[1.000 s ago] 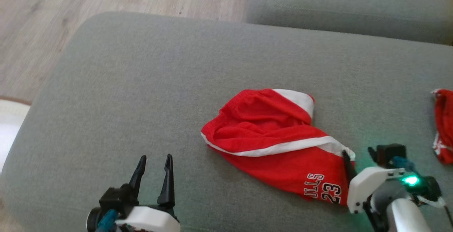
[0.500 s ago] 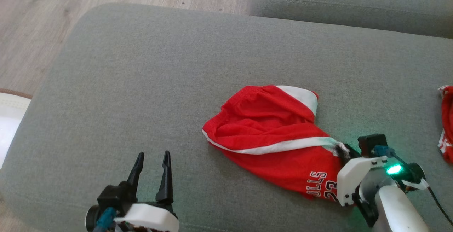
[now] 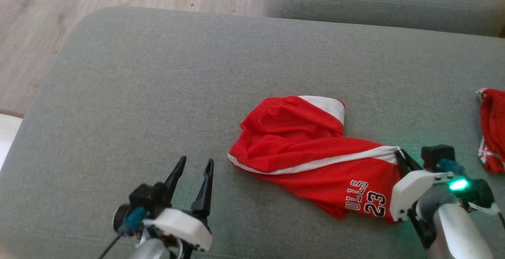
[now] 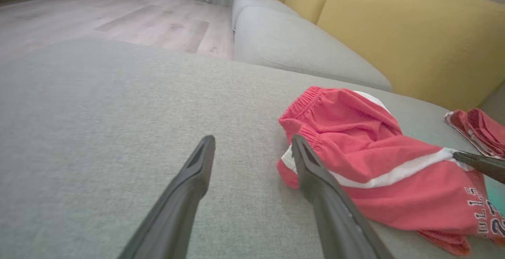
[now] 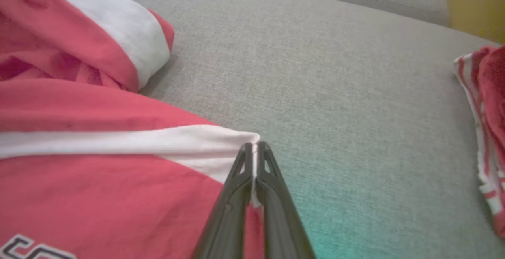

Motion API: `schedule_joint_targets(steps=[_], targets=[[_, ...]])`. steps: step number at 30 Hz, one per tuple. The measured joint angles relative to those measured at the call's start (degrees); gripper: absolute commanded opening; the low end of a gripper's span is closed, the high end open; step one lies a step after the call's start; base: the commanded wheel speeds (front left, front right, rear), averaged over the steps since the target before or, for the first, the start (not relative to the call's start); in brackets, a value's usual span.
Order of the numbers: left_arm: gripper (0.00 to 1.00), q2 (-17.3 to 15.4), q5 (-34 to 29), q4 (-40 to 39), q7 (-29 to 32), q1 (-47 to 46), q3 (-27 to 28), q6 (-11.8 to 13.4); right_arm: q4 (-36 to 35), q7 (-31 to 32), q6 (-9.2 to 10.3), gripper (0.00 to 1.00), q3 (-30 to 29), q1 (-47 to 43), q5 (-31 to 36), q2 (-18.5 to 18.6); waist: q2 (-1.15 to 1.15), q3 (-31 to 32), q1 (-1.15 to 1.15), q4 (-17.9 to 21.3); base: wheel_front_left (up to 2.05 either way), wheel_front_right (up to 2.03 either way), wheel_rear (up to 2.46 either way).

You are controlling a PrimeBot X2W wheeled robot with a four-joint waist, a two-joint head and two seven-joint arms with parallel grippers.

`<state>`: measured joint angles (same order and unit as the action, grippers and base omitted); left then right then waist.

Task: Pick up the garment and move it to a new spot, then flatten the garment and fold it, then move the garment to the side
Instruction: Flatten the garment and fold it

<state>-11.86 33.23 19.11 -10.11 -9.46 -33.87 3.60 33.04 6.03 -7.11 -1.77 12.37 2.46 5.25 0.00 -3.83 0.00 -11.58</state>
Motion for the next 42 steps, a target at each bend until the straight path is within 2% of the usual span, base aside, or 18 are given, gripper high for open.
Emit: schedule_joint_targets(steps=[10,30,31,32,33,34,35,36,37,38,42], targets=[[1.0,1.88,-1.53,8.03,2.03,-5.47,-6.05,-7.16,-0.38,-0.16,0.0,0.0,-0.35,0.21,0.16,0.24,0.0,-0.34,0.0,2.7,0.0,0.0,0.0],[1.0,2.85,-1.89,17.33,0.85,-11.98,-12.88,-10.7,0.49,-0.49,0.0,0.0,1.89,1.66,-0.45,0.16,0.0,-1.45,0.0,4.86,0.0,0.0,0.0],[0.91,2.88,-1.78,17.61,0.56,-12.09,-13.13,-10.71,0.49,-0.49,0.0,0.0,1.91,1.83,-0.45,0.18,0.0,-1.56,0.0,4.95,0.0,0.0,0.0],[0.68,2.89,-1.46,17.82,0.43,-12.28,-13.46,-10.73,0.52,-0.49,0.0,0.0,1.92,2.09,-0.45,0.2,0.0,-1.66,0.0,5.03,0.0,0.0,0.0],[0.68,2.9,-1.34,18.02,0.27,-12.62,-13.89,-10.73,0.51,-0.49,0.0,0.0,1.93,2.41,-0.45,0.22,0.0,-1.73,0.0,5.11,0.0,0.0,0.0],[0.47,2.93,-1.33,18.11,-0.1,-12.86,-14.21,-10.74,0.47,-0.55,0.0,0.0,1.92,2.64,-0.45,0.24,0.0,-1.79,0.0,5.17,0.0,0.0,0.0],[0.33,3.02,-1.05,18.17,-0.12,-13.01,-14.41,-10.74,0.43,-0.56,0.0,0.0,1.88,2.71,-0.45,0.27,0.0,-1.85,0.0,5.24,0.0,0.0,0.0],[0.26,3.12,-0.65,18.41,-0.13,-13.16,-14.68,-10.74,0.43,-0.57,0.0,0.0,1.86,2.71,-0.45,0.29,0.0,-1.88,0.0,5.31,0.0,0.0,0.0],[0.07,3.18,-0.32,18.7,-0.15,-13.29,-14.96,-10.77,0.44,-0.66,0.0,0.0,1.77,2.71,-0.46,0.29,0.0,-1.88,0.0,5.38,0.0,0.0,0.0],[0.0,3.11,0.03,19.0,-0.83,-13.6,-15.6,-11.07,0.36,-1.07,0.0,0.0,1.58,2.71,-0.46,0.29,0.0,-1.81,0.0,5.51,0.0,0.0,0.0],[0.0,2.71,0.09,18.47,-2.63,-13.79,-15.68,-11.16,-0.24,-2.68,0.0,0.0,0.91,2.71,-1.53,0.29,0.0,-1.33,0.0,5.67,0.0,0.0,0.0]])
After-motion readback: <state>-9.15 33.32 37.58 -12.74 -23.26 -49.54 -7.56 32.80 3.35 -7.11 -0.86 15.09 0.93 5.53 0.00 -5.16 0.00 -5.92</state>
